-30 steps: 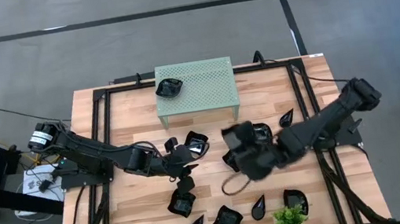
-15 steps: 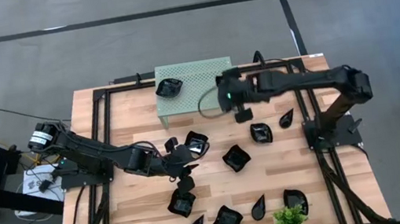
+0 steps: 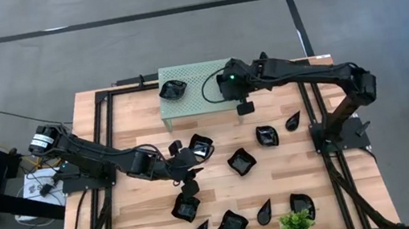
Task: Pick & Place Mini shaped plates
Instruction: Put the distorted square plate on the shelf, then stack the distorted square plate on top of the other distorted square plate on the shelf
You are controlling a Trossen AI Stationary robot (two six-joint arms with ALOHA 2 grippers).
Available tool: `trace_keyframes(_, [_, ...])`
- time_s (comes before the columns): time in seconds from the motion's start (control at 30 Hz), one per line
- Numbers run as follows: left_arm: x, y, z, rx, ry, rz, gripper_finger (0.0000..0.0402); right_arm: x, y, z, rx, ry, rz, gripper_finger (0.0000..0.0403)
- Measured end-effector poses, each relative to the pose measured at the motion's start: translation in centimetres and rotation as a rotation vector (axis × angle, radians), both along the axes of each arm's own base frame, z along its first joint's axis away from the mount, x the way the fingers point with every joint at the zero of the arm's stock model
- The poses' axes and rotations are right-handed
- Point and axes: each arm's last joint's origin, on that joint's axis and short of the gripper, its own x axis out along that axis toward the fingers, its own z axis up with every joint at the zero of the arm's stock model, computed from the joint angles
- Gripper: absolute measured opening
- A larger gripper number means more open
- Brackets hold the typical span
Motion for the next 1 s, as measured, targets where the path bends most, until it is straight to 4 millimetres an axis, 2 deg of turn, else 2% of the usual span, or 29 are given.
trace_keyframes(0.27, [0.0,0.0,0.0,-0.002,-0.004,0.000,0.0094,0.4,0.5,-0.2,0.001,-0.012,-0.045,0.0094])
trace_keyframes(0.43, [0.0,0.0,0.1,-0.002,-0.006,0.000,0.0094,0.7,2.1,0.1,-0.088,0.019,-0.051,0.0121])
trace_keyframes(0.57, [0.0,0.0,0.1,-0.002,-0.006,0.000,0.0094,1.0,4.1,1.5,-0.103,0.025,-0.029,0.0137])
trace_keyframes(0.8, [0.0,0.0,0.1,-0.002,-0.006,0.000,0.0094,0.7,8.7,3.9,-0.016,0.015,-0.028,0.0145])
trace_keyframes(0.93, [0.0,0.0,0.1,-0.002,-0.006,0.000,0.0094,0.3,11.9,3.7,0.110,0.040,-0.018,0.0138])
trace_keyframes(1.0, [0.0,0.0,0.1,-0.002,-0.006,0.000,0.0094,-0.1,13.7,3.0,0.199,0.081,0.019,0.0134])
